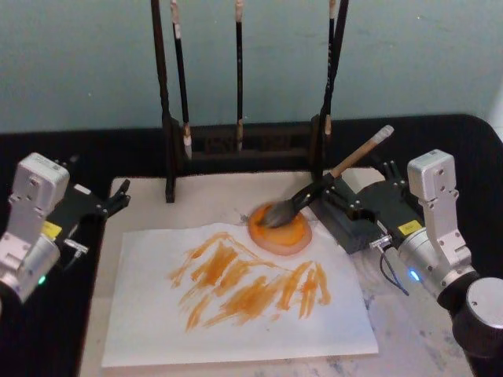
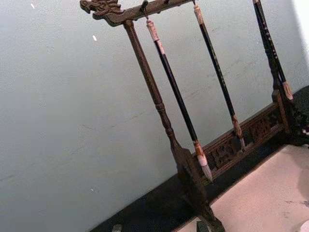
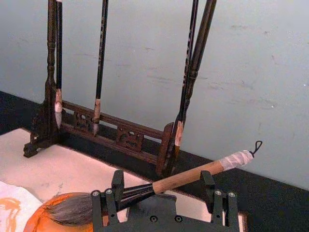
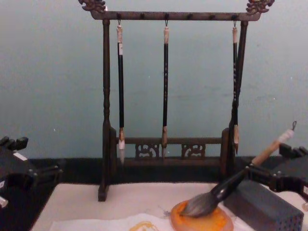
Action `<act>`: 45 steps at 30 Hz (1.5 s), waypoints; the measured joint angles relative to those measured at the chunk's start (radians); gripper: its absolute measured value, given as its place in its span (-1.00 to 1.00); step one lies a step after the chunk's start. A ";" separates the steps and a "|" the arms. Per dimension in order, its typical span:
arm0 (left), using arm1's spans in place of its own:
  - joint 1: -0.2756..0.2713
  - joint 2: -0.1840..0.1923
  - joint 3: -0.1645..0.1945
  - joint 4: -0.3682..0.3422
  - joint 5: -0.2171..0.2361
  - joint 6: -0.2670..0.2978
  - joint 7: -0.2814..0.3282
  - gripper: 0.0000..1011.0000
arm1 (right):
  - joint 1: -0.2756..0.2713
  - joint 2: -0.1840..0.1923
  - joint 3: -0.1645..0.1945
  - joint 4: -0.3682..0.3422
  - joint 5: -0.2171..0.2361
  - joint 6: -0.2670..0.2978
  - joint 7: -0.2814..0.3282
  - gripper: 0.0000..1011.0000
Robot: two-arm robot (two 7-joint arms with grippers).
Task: Pick up the brush from the inkstone, write on the paper, then place the brush back to its original position.
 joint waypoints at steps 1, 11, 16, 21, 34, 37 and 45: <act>0.000 0.000 0.000 0.000 0.000 0.000 0.000 0.98 | 0.000 0.000 0.000 0.000 0.000 0.000 0.000 0.98; 0.000 0.000 0.000 0.000 0.000 0.000 0.000 0.98 | 0.000 0.000 0.000 0.000 0.000 0.000 0.000 0.98; 0.000 0.000 0.000 0.000 0.000 0.000 0.000 0.98 | 0.000 0.000 0.000 0.000 0.000 0.000 0.000 0.98; 0.000 0.000 0.000 0.000 0.000 0.000 0.000 0.98 | 0.000 0.000 0.000 0.000 0.000 0.000 0.000 0.98; 0.000 0.000 0.000 0.000 0.000 0.000 0.000 0.98 | 0.000 0.000 0.000 0.000 0.000 0.000 0.000 0.98; 0.000 0.000 0.000 0.000 0.000 0.000 0.000 0.98 | 0.000 0.000 0.000 0.000 0.000 0.000 0.000 0.98; 0.000 0.000 0.000 0.000 0.000 0.000 0.000 0.98 | 0.000 0.000 0.000 0.000 0.000 0.000 0.000 0.98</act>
